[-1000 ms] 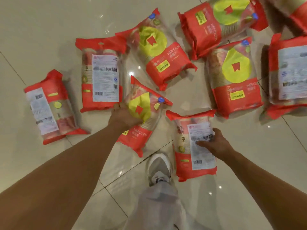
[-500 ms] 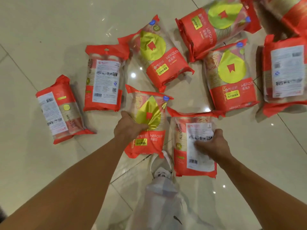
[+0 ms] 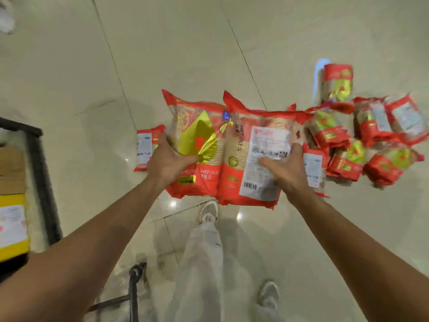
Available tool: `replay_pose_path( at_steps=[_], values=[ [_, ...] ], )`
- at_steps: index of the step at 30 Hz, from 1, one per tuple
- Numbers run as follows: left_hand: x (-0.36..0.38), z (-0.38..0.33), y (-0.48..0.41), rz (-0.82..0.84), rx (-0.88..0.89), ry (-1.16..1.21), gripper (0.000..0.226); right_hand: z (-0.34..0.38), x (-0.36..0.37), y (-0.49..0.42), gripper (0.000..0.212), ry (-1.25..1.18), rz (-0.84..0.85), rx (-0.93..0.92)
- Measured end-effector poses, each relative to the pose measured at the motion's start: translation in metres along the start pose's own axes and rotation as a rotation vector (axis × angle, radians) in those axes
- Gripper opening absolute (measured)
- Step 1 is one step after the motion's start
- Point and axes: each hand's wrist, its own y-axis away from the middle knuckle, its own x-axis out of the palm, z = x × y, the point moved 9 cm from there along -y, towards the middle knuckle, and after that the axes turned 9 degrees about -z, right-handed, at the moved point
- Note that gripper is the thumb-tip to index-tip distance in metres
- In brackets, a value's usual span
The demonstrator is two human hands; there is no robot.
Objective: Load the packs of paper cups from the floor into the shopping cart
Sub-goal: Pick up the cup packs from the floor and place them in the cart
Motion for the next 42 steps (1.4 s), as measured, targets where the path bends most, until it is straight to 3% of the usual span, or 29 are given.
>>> replay_pose_path(
  at_steps=[3,10,12,18,22,29,32,38,42],
  values=[
    [-0.091,-0.022,0.08,-0.146,0.003,0.016,0.077,0.06,-0.038,0.068,0.064,-0.022,0.045,-0.131],
    [-0.272,0.01,0.312,-0.506,-0.065,0.177,0.082,0.155,-0.091,0.263,0.064,0.026,0.239,-0.461],
    [-0.313,0.032,0.376,-0.601,-0.081,0.221,0.087,0.169,-0.091,0.318,0.065,0.037,0.319,-0.526],
    [-0.421,0.129,0.569,-0.941,-0.234,0.311,0.074,0.191,-0.05,0.49,0.072,0.101,0.587,-0.691],
    [-0.464,0.222,0.68,-1.103,-0.395,0.366,0.082,0.184,0.003,0.608,0.074,0.15,0.758,-0.804],
    [-0.477,0.387,0.814,-1.252,-0.651,0.53,0.079,0.122,0.109,0.791,0.059,0.261,0.992,-0.939],
    [-0.465,0.46,0.84,-1.249,-0.766,0.631,0.093,0.087,0.157,0.847,0.059,0.325,1.042,-0.954],
    [-0.395,0.58,0.814,-1.116,-0.959,0.926,0.102,0.023,0.257,0.883,0.049,0.564,1.016,-0.999],
    [-0.336,0.632,0.762,-1.071,-1.057,1.069,0.095,-0.014,0.327,0.859,0.056,0.767,0.983,-1.006]
  ],
)
